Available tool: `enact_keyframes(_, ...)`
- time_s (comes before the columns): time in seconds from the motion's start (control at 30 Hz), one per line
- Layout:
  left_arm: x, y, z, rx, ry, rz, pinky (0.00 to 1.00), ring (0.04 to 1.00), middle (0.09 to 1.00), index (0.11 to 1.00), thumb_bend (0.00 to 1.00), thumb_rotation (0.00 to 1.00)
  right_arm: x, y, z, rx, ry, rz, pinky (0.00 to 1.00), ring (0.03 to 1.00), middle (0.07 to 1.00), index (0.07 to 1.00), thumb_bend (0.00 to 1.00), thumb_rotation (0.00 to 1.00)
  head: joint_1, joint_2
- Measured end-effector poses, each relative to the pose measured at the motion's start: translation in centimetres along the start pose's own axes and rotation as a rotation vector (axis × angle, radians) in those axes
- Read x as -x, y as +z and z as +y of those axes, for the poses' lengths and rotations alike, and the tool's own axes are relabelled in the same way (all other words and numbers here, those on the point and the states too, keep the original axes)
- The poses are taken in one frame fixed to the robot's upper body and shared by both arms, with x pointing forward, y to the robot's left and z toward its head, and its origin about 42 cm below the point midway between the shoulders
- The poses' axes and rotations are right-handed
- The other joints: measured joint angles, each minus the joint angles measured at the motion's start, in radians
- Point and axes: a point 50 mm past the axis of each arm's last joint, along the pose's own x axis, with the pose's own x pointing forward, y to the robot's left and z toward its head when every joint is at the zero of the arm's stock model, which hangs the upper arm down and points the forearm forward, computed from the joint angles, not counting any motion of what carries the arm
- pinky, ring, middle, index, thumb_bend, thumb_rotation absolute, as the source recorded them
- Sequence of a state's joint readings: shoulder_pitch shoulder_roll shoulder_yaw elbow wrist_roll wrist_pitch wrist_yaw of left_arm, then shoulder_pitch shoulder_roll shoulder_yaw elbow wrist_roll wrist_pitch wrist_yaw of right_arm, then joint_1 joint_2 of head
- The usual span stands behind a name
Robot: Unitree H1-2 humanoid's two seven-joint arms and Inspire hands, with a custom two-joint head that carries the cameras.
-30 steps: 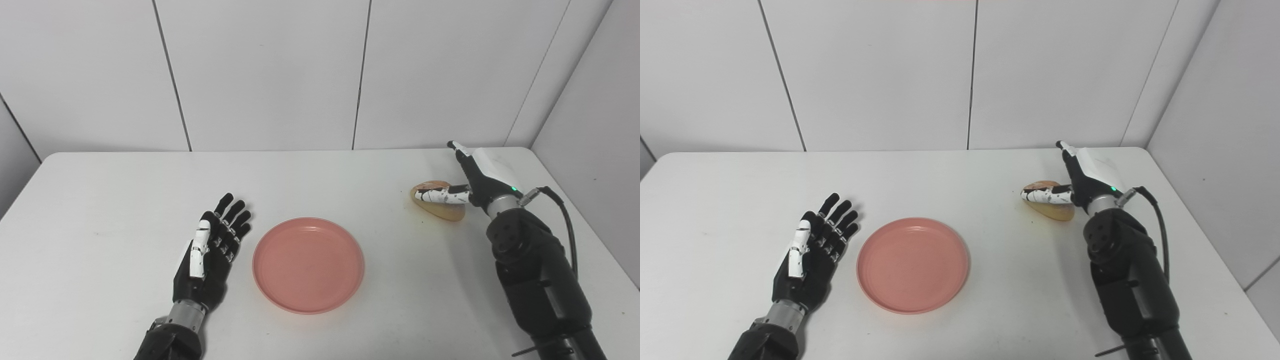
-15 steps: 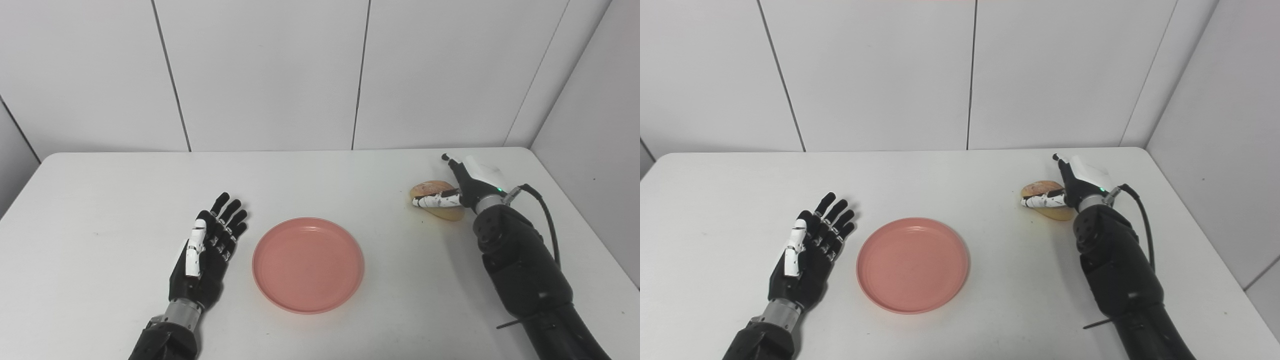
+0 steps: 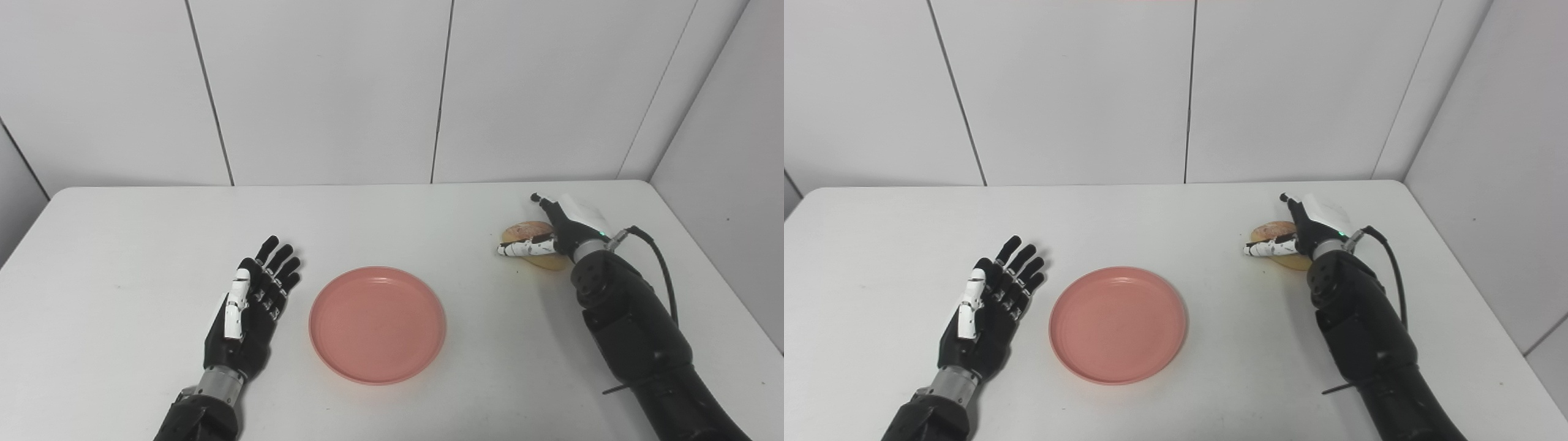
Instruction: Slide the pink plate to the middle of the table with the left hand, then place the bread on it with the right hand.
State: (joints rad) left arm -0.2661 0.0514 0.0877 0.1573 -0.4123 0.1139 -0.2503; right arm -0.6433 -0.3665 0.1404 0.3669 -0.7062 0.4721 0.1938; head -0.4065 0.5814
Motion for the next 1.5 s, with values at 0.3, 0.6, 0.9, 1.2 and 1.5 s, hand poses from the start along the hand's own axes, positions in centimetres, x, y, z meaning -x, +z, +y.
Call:
enact_keyframes(0.3,0.0,0.0,0.0,-0.002,-0.002,-0.001,0.96,0.929,0.935,0.923,0.36,1.0,-0.9,-0.1,-0.5,-0.003,0.007,0.017,0.75,0.846,0.886,0.876,0.96,0.41,-0.002,0.006)
enact_keyframes(0.6,0.1,0.0,0.0,-0.003,-0.002,-0.001,0.96,0.928,0.934,0.923,0.36,1.0,-1.2,-0.4,-0.7,-0.007,0.002,0.027,0.65,0.739,0.785,0.794,0.9,0.37,0.005,0.009)
enact_keyframes(0.9,0.1,0.0,0.0,-0.003,-0.001,-0.001,0.96,0.926,0.93,0.92,0.36,1.0,-1.3,-0.7,-0.8,0.012,-0.014,0.038,0.43,0.447,0.503,0.533,0.73,0.31,0.009,0.012)
enact_keyframes(1.2,0.2,0.1,-0.1,-0.001,-0.001,0.001,0.97,0.929,0.934,0.924,0.36,1.0,-1.4,-0.7,-0.8,0.007,0.001,0.038,0.34,0.4,0.465,0.482,0.55,0.16,0.012,0.014)
enact_keyframes(1.5,0.2,0.0,-0.2,0.0,-0.002,0.001,0.97,0.928,0.932,0.919,0.36,1.0,-1.0,-0.5,-0.8,0.005,0.01,0.02,0.34,0.392,0.449,0.445,0.52,0.15,0.017,0.014)
